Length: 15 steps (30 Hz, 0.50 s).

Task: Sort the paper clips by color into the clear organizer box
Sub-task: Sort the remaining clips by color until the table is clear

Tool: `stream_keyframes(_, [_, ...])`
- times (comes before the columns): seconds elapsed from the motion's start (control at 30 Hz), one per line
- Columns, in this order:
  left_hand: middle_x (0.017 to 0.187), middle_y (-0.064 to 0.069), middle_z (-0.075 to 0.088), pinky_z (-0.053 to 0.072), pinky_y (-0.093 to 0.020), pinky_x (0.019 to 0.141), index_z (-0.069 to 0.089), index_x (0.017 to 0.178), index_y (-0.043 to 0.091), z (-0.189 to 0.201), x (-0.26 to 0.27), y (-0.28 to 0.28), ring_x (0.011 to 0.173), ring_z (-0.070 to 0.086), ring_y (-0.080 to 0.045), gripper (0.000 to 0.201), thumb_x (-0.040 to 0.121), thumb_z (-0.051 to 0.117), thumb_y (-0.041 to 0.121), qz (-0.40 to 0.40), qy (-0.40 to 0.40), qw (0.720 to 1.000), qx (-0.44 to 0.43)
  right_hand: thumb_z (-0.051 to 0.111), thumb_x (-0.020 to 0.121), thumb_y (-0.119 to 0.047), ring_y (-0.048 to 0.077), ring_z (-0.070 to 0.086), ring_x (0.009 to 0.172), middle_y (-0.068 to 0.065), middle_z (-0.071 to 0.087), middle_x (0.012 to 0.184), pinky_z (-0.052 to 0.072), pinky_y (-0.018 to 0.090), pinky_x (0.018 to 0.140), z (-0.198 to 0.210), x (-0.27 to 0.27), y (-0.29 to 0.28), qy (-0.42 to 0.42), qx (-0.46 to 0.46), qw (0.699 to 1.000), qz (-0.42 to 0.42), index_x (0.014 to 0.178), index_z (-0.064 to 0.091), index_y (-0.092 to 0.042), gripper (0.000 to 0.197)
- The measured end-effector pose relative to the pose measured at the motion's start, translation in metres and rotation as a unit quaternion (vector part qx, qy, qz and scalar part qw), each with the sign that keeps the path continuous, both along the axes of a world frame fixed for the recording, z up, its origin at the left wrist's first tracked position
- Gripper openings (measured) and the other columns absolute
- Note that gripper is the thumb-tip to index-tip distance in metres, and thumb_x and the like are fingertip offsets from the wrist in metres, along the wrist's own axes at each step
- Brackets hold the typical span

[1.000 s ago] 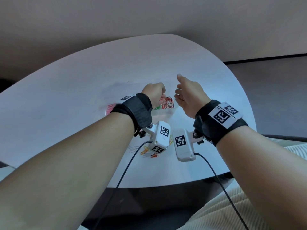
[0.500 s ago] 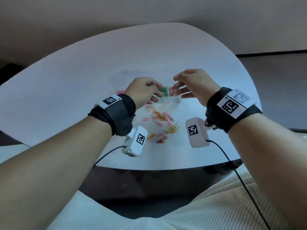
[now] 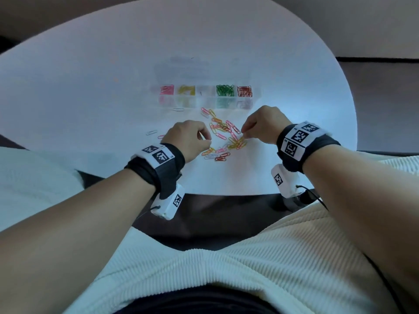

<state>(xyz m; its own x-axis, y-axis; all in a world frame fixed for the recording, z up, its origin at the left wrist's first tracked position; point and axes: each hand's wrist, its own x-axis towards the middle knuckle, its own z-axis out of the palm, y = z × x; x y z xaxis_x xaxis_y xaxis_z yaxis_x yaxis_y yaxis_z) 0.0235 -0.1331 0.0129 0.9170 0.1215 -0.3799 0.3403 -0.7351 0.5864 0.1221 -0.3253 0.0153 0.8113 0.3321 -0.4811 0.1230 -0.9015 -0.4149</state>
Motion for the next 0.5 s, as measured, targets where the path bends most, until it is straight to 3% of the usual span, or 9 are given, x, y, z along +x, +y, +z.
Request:
stream_keyframes(0.23, [0.082,0.010,0.063,0.053,-0.034,0.075,0.063,0.080,0.031,-0.009,0.004,-0.026,0.082,0.062,-0.020,0.003,0.083,0.060,0.031,-0.060,0.009,0.996,0.061,0.079,0.080,-0.019,0.015,0.068,0.086,0.000,0.076,0.095,0.049,0.021,0.074,-0.012,-0.001,0.001,-0.005,-0.030,0.998,0.054,0.100,0.078,-0.023,0.020])
stream_keyframes(0.37, [0.089,0.011,0.062,0.051,-0.032,0.078,0.066,0.092,0.030,-0.015,0.013,-0.044,0.091,0.060,-0.018,0.009,0.084,0.061,0.031,-0.100,0.000,0.993,0.068,0.081,0.077,-0.022,0.017,0.069,0.083,0.000,0.076,0.089,0.048,0.023,0.069,-0.013,-0.001,0.001,-0.006,-0.029,0.998,0.050,0.094,0.079,-0.023,0.017])
stream_keyframes(0.5, [0.106,0.001,0.064,0.049,-0.033,0.081,0.066,0.106,0.024,-0.020,0.026,-0.057,0.101,0.058,-0.023,0.020,0.089,0.059,0.029,-0.153,0.016,0.981,0.117,0.080,0.078,-0.025,0.016,0.067,0.081,0.001,0.074,0.086,0.046,0.023,0.065,-0.015,0.000,0.003,0.000,-0.043,0.998,0.045,0.090,0.079,-0.023,0.012])
